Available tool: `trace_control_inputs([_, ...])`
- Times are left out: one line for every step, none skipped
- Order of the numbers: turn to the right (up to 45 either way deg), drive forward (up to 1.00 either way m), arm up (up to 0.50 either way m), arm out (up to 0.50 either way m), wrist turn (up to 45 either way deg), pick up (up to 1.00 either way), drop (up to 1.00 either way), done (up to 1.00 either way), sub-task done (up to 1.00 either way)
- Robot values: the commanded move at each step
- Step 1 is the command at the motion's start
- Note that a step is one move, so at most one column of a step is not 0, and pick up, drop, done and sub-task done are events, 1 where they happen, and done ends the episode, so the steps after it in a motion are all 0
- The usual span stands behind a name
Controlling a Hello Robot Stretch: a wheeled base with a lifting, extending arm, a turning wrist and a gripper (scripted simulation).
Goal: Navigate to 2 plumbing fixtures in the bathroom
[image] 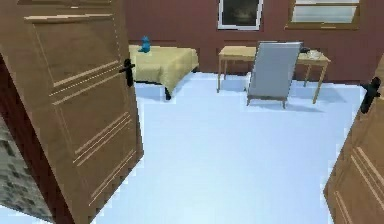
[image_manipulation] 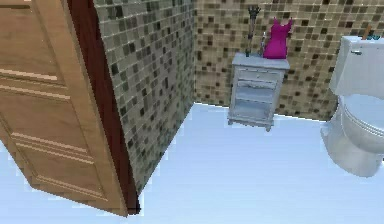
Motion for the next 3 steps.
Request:
trace_control_inputs([0.0,0.05,0.00,0.00,0.0,0.00,0.00,0.00,0.00])
trace_control_inputs([-45.0,0.00,0.00,0.00,0.0,0.00,0.00,0.00,0.00])
trace_control_inputs([-42.0,0.00,0.00,0.00,0.0,0.00,0.00,0.00,0.00])
